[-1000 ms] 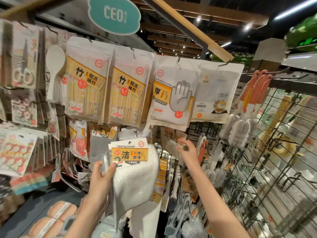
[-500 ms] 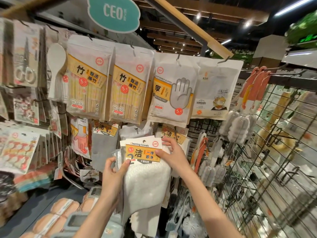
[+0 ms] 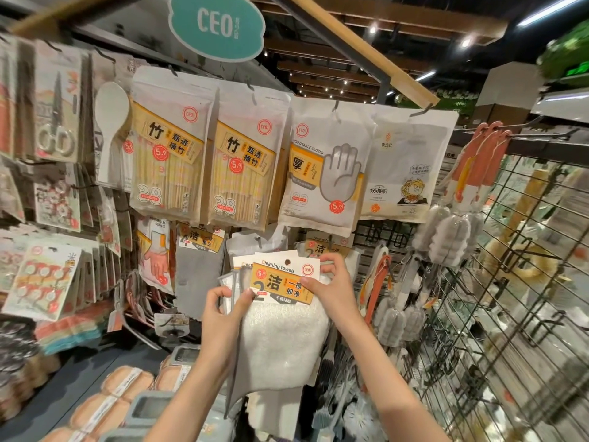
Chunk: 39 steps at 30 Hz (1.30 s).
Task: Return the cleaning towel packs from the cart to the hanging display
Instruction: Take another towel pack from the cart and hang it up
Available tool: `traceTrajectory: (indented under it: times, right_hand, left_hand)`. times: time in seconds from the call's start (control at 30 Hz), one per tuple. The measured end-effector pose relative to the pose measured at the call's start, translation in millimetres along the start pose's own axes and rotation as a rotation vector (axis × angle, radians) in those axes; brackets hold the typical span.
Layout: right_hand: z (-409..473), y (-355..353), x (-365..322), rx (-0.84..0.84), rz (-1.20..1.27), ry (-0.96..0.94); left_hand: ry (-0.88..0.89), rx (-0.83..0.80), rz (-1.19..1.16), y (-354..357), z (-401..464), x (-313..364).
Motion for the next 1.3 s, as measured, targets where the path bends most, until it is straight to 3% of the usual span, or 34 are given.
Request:
traceTrajectory:
  times: [0.4, 1.13, 1.3]
  right_hand:
    - [9, -21, 11, 0.09, 0.062, 0.018]
    - [35, -77, 32, 0.378, 0.115, -0.001]
    - [40, -79, 35, 0.38, 0.023, 0.005]
  left_hand:
    - [-0.041, -0.034, -0.052, 8, 4, 1]
    - [-0.012, 0.153, 0.006, -23, 27, -4]
    - [0.017, 0.178, -0.005, -30, 28, -1]
Point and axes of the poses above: each hand's wrist, its own z-axis towards the middle knuckle, its own y-axis out of the palm, x = y × z, the point moved 9 cm from there along z, towards the middle knuckle, and after that the axes turned 6 degrees about z, right-handed, at the moved point
